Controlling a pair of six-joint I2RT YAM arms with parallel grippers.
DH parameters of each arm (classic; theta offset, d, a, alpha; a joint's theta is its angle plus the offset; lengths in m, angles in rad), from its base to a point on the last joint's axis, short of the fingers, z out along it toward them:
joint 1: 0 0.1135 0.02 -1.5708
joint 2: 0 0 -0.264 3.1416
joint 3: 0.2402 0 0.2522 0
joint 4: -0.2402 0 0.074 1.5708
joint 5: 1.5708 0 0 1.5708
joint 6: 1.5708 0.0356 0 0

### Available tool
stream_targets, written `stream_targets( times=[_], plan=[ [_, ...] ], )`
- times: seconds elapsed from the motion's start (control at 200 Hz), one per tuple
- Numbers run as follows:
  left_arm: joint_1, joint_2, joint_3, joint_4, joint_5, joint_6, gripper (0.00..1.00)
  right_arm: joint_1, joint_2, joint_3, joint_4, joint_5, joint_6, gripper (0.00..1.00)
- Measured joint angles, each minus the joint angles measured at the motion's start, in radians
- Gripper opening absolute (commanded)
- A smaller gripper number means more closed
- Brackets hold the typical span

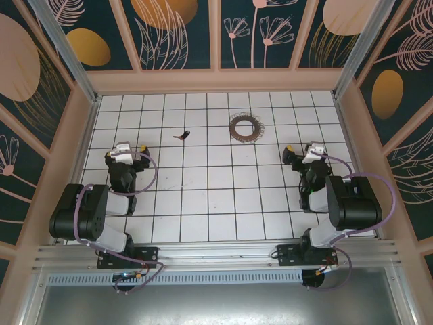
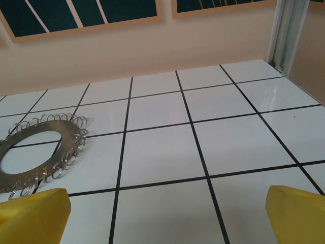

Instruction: Put the keys on the keyring

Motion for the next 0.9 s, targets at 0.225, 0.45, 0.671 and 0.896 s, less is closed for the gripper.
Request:
stream_targets(
  times=[0.225,0.45,0.671,0.896],
  plan=[
    [0.000,0.000,0.000,0.000,0.000,0.000,0.99,0.000,0.000,0.000,0.000,0.000,0.000,0.99],
    [0.000,0.000,0.000,0.000,0.000,0.000,0.99,-0.002,0.000,0.000,0.002,0.017,0.008,0.99],
    [0.000,0.000,0.000,0.000,0.000,0.000,0.99,-0.023,0.000,-0.019,0.036,0.027,0.034,0.99],
    [0.000,0.000,0.000,0.000,0.000,0.000,0.99,-0.023,0.000,-0.020,0.047,0.028,0.034,0.99]
  ],
)
